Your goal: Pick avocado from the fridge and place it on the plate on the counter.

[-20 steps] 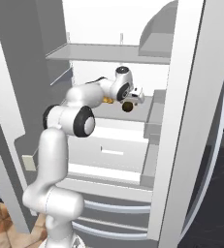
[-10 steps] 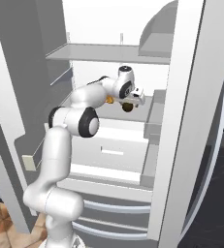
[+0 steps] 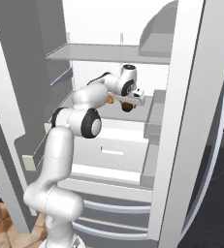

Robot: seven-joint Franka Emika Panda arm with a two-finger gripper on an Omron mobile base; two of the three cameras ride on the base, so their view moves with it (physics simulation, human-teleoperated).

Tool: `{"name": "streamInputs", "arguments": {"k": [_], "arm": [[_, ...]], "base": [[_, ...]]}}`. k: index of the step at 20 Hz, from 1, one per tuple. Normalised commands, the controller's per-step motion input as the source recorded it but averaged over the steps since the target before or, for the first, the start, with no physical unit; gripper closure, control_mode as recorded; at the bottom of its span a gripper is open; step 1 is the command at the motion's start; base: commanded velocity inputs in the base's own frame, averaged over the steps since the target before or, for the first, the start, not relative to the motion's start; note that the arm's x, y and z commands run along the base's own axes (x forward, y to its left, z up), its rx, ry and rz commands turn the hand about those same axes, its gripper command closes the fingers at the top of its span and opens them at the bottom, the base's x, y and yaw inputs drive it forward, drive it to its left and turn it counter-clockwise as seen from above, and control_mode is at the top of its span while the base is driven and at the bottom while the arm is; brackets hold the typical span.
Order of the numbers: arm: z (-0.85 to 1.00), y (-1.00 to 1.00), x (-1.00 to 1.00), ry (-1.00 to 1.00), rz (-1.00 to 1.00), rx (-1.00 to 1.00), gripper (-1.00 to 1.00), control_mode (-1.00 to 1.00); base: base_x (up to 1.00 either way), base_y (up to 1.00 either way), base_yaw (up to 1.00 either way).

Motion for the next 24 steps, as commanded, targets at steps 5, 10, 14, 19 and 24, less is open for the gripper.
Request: {"name": "streamInputs", "arguments": {"k": [5,10,14,19,24], "arm": [[-0.08,0.13,-0.24,-0.02,-0.04,0.01,1.00,-1.00],[-0.01,0.11,-0.07,-0.19,-0.01,0.00,1.00,-1.00],[-0.07,0.00,-0.08,-0.15,0.00,0.00,1.00,-1.00],[0.08,0.00,-0.22,-0.15,0.00,0.00,1.00,-1.00],[0.09,0.00,-0.35,-0.15,0.00,0.00,1.00,-1.00]], "base": [[0.00,0.00,0.00],[0.00,0.00,0.00],[0.00,0.00,0.00],[0.00,0.00,0.00],[0.00,0.00,0.00]]}}
